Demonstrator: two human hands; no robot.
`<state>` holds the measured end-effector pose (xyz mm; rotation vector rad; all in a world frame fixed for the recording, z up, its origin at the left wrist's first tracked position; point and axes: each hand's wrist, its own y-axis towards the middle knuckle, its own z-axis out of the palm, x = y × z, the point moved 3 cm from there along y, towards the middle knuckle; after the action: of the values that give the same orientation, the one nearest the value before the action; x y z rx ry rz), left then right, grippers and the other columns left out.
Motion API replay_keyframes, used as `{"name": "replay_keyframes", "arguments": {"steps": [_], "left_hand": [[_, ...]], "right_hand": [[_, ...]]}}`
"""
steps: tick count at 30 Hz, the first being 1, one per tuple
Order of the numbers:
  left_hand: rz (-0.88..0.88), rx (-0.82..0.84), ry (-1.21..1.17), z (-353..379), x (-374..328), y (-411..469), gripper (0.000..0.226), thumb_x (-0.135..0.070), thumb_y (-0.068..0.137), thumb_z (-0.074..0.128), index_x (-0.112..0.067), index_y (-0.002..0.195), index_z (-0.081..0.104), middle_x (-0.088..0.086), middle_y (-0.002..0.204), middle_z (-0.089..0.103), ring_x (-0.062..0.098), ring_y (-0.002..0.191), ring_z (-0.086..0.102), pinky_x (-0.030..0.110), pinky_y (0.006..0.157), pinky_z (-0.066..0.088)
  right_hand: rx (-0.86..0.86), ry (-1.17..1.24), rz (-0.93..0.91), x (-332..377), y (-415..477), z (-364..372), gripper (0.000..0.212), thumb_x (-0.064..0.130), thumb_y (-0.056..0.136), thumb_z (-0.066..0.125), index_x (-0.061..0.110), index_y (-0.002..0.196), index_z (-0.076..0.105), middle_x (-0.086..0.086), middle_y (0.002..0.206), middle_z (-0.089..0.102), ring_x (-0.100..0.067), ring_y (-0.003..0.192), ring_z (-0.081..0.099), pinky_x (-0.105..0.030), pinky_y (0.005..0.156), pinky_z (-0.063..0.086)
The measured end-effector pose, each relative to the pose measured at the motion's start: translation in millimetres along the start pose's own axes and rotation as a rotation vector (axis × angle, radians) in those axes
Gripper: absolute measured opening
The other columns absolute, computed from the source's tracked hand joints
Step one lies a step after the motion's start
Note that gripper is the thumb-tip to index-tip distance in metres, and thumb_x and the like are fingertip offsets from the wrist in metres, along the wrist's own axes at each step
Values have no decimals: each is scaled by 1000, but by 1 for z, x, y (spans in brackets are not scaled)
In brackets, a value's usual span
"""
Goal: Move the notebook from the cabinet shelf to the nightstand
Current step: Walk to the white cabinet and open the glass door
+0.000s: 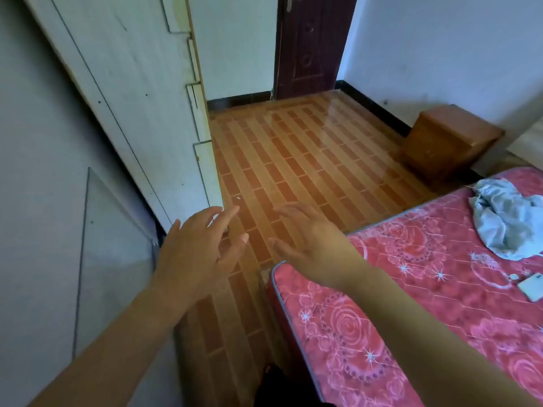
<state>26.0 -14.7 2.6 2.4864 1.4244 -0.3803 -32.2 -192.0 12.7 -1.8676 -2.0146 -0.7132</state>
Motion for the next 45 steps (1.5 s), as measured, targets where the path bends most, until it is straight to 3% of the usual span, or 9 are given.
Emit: {"name": "replay_keyframes", "arguments": {"steps": [6,11,17,24,32,39,43,45], "left_hand": [[-5,-26,-90,4,34,53,71,-68,79,21,-30,136,39,0,138,48,22,127,44,56,101,37],[-27,-16,-126,4,56,127,69,-68,79,21,-33,135,37,-2,140,46,19,128,43,53,102,38],[-109,1,-158,1,90,203,64,-64,80,25,-32,135,37,-4,141,44,16,127,42,46,102,40],[-143,49,-210,5,127,273,67,-65,78,26,-31,134,38,-4,140,45,16,127,42,44,103,40],[48,98,-218,13,158,402,66,-64,80,24,-29,134,40,-7,139,45,10,124,42,29,97,37],[277,197,-214,13,156,523,59,-56,86,28,-29,138,35,-7,144,39,9,130,35,34,104,35],[359,255,-207,21,150,575,59,-57,86,28,-29,138,34,-7,143,39,11,129,37,34,102,37],[376,278,-216,29,147,596,59,-58,86,27,-31,138,34,-8,142,39,11,127,39,35,100,39]], "right_hand": [[12,10,43,-7,63,10,53,48,85,52,24,131,44,2,136,46,-18,120,48,-43,98,43],[1,68,76,-33,129,19,48,43,87,54,27,131,44,7,136,47,-10,119,46,-25,95,37],[75,112,103,-65,208,37,46,42,85,58,26,127,48,6,128,52,-12,108,53,-24,87,42],[86,129,124,-91,291,38,51,47,85,55,29,131,43,9,136,47,-9,118,48,-32,96,44],[15,114,246,-129,387,37,53,47,86,54,26,133,42,8,137,45,-9,121,45,-25,94,38],[-102,59,400,-166,465,20,51,52,86,49,31,131,41,11,138,44,-7,121,44,-18,90,31],[-141,63,468,-186,492,16,49,51,86,52,31,129,43,13,135,46,3,113,40,-7,83,26],[-147,87,497,-198,502,13,48,50,86,52,31,129,44,13,133,47,3,113,41,-13,88,33]]}}
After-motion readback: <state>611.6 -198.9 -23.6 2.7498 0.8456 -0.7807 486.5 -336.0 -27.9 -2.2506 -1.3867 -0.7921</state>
